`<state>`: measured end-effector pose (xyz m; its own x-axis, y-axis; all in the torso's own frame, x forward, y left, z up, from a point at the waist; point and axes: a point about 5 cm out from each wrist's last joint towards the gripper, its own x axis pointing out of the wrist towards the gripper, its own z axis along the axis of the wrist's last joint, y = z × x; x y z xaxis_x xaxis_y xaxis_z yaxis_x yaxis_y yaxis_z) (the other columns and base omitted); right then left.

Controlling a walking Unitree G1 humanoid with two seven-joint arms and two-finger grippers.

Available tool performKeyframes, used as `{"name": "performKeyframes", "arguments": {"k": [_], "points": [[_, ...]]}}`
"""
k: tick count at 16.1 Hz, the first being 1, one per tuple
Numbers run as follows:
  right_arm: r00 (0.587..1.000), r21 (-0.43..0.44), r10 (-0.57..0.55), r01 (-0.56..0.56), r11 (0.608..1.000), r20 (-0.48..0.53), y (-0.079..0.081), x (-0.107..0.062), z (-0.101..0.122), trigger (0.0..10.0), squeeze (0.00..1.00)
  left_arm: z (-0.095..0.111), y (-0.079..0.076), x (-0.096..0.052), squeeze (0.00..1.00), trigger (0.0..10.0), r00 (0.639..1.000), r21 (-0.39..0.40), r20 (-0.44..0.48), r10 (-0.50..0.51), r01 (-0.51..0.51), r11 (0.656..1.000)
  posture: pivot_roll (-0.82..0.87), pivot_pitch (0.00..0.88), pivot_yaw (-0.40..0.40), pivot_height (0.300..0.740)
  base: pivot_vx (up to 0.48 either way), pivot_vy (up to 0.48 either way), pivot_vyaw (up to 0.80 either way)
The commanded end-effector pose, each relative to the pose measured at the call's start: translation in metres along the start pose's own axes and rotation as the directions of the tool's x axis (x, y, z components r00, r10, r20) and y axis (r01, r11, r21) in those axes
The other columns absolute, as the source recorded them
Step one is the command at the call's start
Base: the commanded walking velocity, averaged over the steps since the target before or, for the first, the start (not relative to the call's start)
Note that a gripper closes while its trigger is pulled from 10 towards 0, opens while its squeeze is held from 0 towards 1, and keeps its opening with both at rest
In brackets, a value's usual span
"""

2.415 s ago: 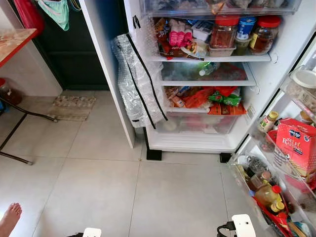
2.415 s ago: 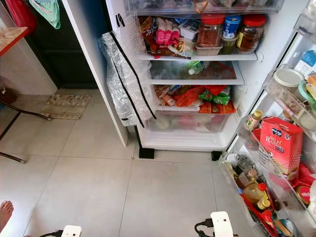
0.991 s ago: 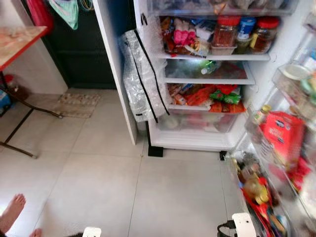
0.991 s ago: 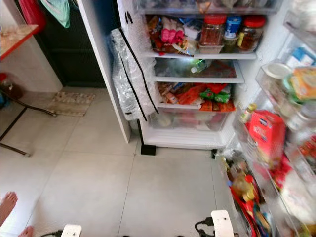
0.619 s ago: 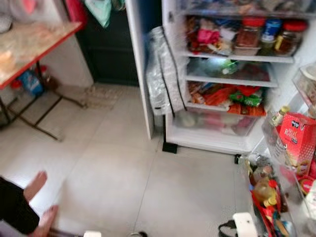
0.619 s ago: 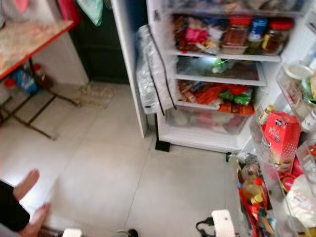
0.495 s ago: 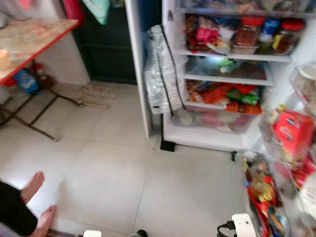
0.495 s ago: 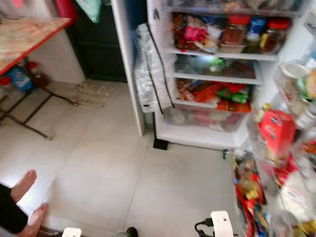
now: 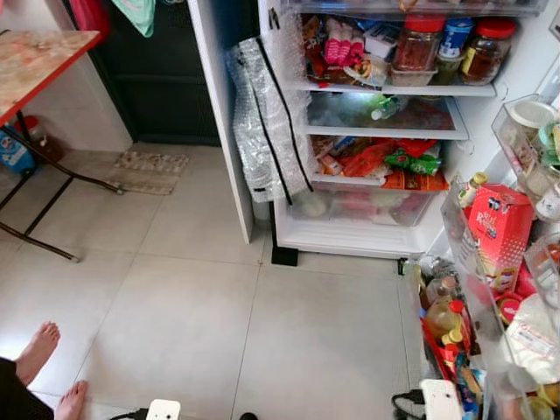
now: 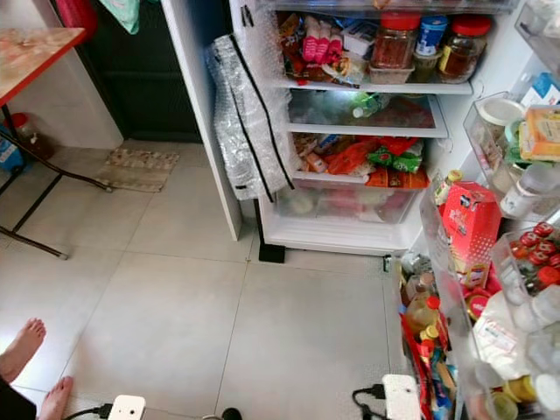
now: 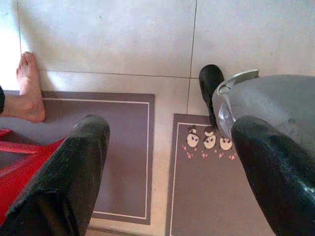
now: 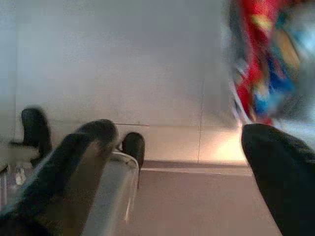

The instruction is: Restocking fridge

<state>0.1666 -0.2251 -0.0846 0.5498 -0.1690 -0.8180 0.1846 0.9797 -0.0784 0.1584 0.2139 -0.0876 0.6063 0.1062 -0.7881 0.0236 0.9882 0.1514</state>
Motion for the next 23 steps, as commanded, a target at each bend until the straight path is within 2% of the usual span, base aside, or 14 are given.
{"name": "performKeyframes", "arguments": {"k": [1, 4, 6, 9, 11, 13, 14, 16, 18, 20, 22, 23], "points": [[0.988, 0.104, -0.12, 0.131, 0.986, -0.101, -0.005, -0.003, -0.019, 10.0, 0.0, -0.008, 0.001, -0.002, 0.0, 10.0, 1.0, 0.014, -0.03, 0.003, -0.003, 1.0, -0.03, 0.142, 0.028, 0.74, 0.0, 0.0, 0.0], [0.924, 0.192, -0.3, 0.347, 0.918, -0.237, -0.008, -0.006, -0.03, 10.0, 0.0, -0.009, 0.0, -0.002, 0.0, 10.0, 0.999, 0.013, -0.032, 0.001, 0.0, 1.0, -0.03, 0.143, 0.025, 0.74, 0.0, 0.0, 0.0], [0.87, 0.244, -0.386, 0.464, 0.852, -0.307, -0.008, -0.009, -0.034, 10.0, 0.0, -0.01, -0.001, -0.002, 0.0, 10.0, 0.999, 0.013, -0.036, 0.0, 0.001, 1.0, -0.04, 0.146, 0.022, 0.74, 0.0, 0.0, 0.0], [0.805, 0.25, -0.457, 0.565, 0.787, -0.379, -0.007, -0.012, -0.036, 10.0, 0.0, -0.01, -0.002, -0.002, 0.0, 10.0, 0.999, 0.013, -0.04, -0.002, 0.003, 1.0, -0.04, 0.149, 0.021, 0.74, 0.0, 0.0, 0.0], [0.758, 0.276, -0.486, 0.625, 0.73, -0.435, -0.004, -0.014, -0.038, 10.0, 0.0, -0.011, -0.003, -0.003, 0.0, 10.0, 0.999, 0.014, -0.04, -0.003, 0.004, 1.0, -0.04, 0.156, 0.02, 0.74, 0.0, 0.0, 0.0], [0.732, 0.305, -0.505, 0.663, 0.684, -0.458, -0.003, -0.015, -0.039, 10.0, 0.0, -0.012, -0.003, -0.003, 0.0, 10.0, 0.999, 0.013, -0.04, -0.001, 0.002, 1.0, -0.04, 0.157, 0.019, 0.74, 0.0, 0.0, 0.0], [0.726, 0.312, -0.509, 0.671, 0.673, -0.462, -0.002, -0.015, -0.039, 10.0, 0.0, -0.012, -0.003, -0.003, 0.0, 10.0, 0.999, 0.013, -0.04, -0.001, 0.001, 1.0, -0.04, 0.157, 0.019, 0.74, 0.0, 0.0, 0.0], [0.684, 0.364, -0.541, 0.724, 0.586, -0.49, 0.0, -0.018, -0.04, 10.0, 0.0, -0.013, -0.002, -0.003, 0.0, 10.0, 0.999, 0.016, -0.042, 0.002, -0.001, 1.0, -0.05, 0.162, 0.02, 0.74, 0.0, 0.0, 0.0], [0.673, 0.39, -0.541, 0.736, 0.553, -0.504, 0.002, -0.018, -0.04, 10.0, 0.0, -0.015, -0.001, -0.004, 0.0, 10.0, 0.999, 0.018, -0.049, 0.003, -0.002, 1.0, -0.05, 0.164, 0.022, 0.74, 0.0, 0.0, 0.0], [0.693, 0.424, -0.538, 0.72, 0.549, -0.479, 0.002, -0.018, -0.039, 10.0, 0.0, -0.016, 0.001, -0.004, 0.0, 10.0, 0.999, 0.018, -0.055, 0.004, -0.003, 1.0, -0.05, 0.168, 0.022, 0.74, 0.0, 0.0, 0.0], [0.687, 0.442, -0.545, 0.727, 0.526, -0.482, 0.003, -0.018, -0.039, 10.0, 0.0, -0.018, 0.002, -0.005, 0.0, 10.0, 0.998, 0.018, -0.062, 0.007, -0.006, 1.0, -0.05, 0.171, 0.022, 0.74, 0.0, 0.0, 0.0], [0.691, 0.448, -0.538, 0.723, 0.526, -0.482, 0.004, -0.018, -0.039, 10.0, 0.0, -0.018, 0.002, -0.005, 0.0, 10.0, 0.998, 0.018, -0.063, 0.008, -0.007, 1.0, -0.05, 0.173, 0.024, 0.74, 0.0, 0.0, 0.0]]}}
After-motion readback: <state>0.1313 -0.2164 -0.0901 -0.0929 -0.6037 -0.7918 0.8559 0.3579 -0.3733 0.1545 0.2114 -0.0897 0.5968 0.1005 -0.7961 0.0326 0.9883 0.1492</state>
